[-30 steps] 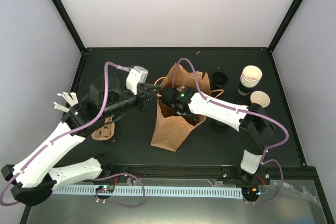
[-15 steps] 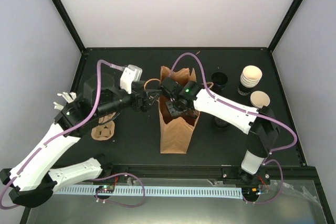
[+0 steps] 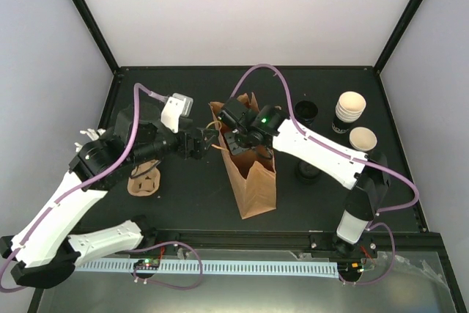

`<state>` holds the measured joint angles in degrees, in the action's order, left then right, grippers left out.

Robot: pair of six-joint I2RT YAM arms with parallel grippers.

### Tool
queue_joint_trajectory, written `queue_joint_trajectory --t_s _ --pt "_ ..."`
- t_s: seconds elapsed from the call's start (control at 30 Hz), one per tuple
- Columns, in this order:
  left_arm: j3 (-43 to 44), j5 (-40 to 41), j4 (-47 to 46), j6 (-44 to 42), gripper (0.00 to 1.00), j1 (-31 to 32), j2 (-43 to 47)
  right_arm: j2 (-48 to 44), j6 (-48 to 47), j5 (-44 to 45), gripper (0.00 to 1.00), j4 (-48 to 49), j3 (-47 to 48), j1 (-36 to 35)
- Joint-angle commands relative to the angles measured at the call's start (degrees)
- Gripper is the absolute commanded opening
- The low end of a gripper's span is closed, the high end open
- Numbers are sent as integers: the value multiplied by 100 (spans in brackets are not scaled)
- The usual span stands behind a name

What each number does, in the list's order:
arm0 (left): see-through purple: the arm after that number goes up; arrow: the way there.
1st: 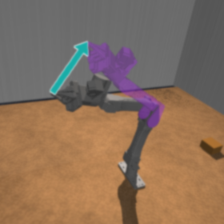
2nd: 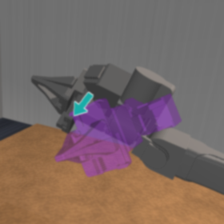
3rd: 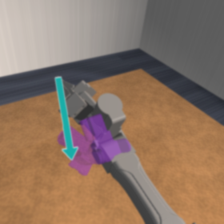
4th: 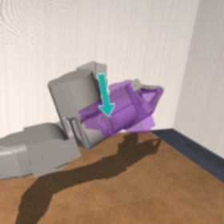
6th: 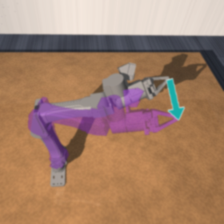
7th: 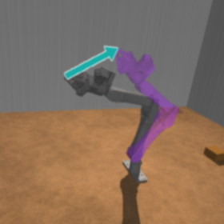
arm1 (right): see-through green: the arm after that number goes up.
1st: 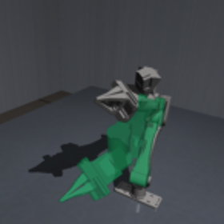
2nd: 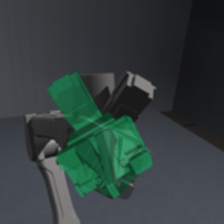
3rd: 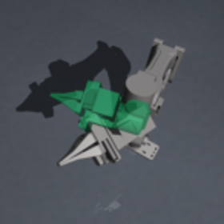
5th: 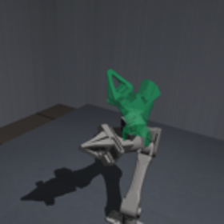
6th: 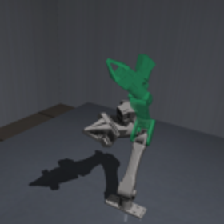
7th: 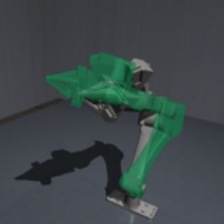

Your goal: Pack the takeout coffee

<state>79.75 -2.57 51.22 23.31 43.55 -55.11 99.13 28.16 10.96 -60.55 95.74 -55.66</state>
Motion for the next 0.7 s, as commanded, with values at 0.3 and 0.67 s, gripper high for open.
queue_joint_trajectory --t_s 0.3,0.67 --pt "-196 730 395 783 99 -363 387 -561 -246 156 2 -286 485 -103" --pt "-612 133 222 820 99 -476 882 -1173 -437 792 2 -642 1089 -101"
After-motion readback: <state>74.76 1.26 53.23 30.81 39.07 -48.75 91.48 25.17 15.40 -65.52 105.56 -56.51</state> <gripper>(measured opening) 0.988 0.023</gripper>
